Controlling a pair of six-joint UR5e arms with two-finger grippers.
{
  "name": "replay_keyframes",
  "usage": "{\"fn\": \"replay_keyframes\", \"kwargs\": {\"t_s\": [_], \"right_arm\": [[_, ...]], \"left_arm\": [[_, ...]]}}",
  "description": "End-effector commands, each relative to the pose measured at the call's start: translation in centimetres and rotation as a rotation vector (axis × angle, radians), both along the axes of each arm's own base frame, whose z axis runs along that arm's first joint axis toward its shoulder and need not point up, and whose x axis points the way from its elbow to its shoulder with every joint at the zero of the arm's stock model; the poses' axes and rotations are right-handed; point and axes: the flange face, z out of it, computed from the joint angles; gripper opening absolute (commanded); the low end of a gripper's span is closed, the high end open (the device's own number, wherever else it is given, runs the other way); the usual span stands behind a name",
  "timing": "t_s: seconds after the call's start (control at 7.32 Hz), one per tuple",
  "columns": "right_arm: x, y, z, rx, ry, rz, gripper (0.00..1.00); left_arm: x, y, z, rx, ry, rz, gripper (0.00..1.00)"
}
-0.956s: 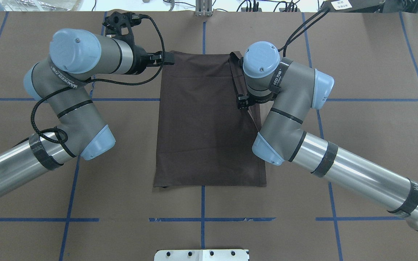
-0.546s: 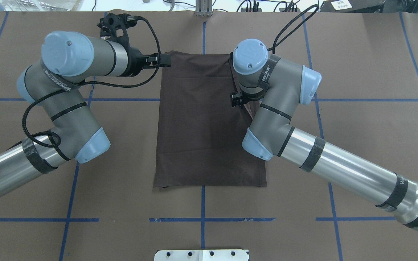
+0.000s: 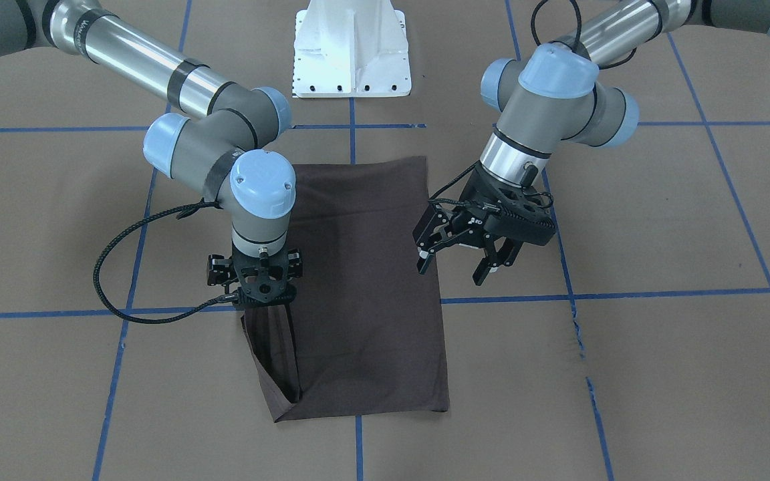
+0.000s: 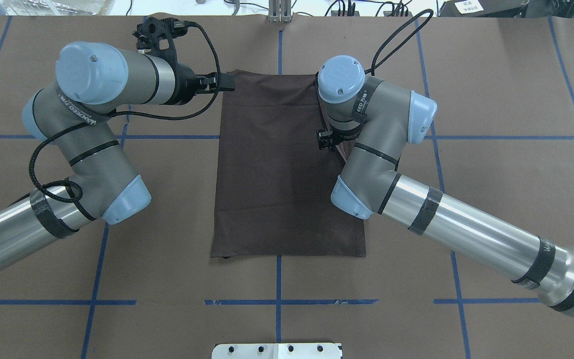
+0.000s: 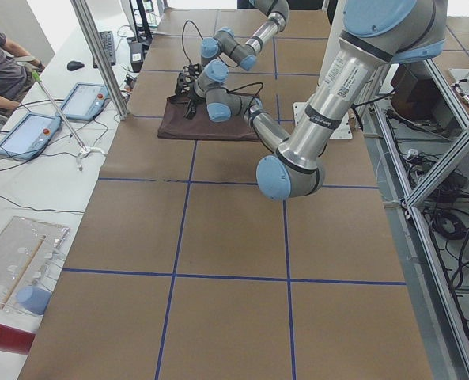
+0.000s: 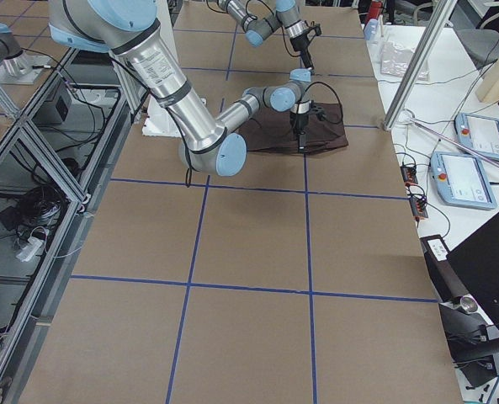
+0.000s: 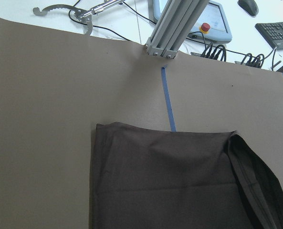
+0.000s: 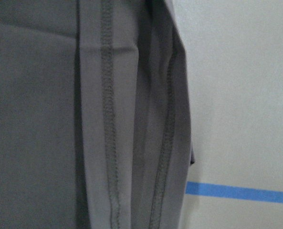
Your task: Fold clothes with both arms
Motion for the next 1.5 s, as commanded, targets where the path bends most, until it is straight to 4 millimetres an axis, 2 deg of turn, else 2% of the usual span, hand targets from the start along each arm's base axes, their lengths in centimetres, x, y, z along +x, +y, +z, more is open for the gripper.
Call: {"fn": "replay_keyframes", "kwargs": {"t_s": [0.0,0.41,0.68,0.82,0.96,1.09,1.23,1.37], "right_arm": [[-0.1,0.0,0.2,-0.003,0.002,-0.005,1.0],[0.3,-0.2,1.2,-0.001,0.015,-0.015,1.0],[2.0,-1.8,1.3,0.0,0.017,-0.002,1.0],[3.1,-2.3,3.0,-0.004,0.035,-0.006,1.0],[5.0,-3.1,5.8,-0.013,0.065,-0.006,1.0],[6.2,-4.1,5.8,-0.009,0.063,0.002,1.0],[6.3,-4.6,4.4,-0.006,0.042,0.007,1.0],[6.5,-5.3,2.0,0.0,0.008,0.015,1.0]], "left_arm": [[-0.1,0.1,-0.2,0.003,0.003,0.0,1.0],[0.0,0.1,-0.3,0.0,0.006,0.0,1.0],[0.0,0.2,-0.5,-0.002,0.011,0.0,1.0],[0.1,0.2,-0.4,-0.003,0.01,0.0,1.0],[0.1,0.3,-0.8,0.0,0.015,0.001,1.0],[0.1,0.3,-0.8,0.0,0.015,0.001,1.0],[0.1,0.2,-0.7,-0.001,0.014,0.0,1.0],[0.0,0.3,-0.6,0.0,0.013,0.0,1.0]]}}
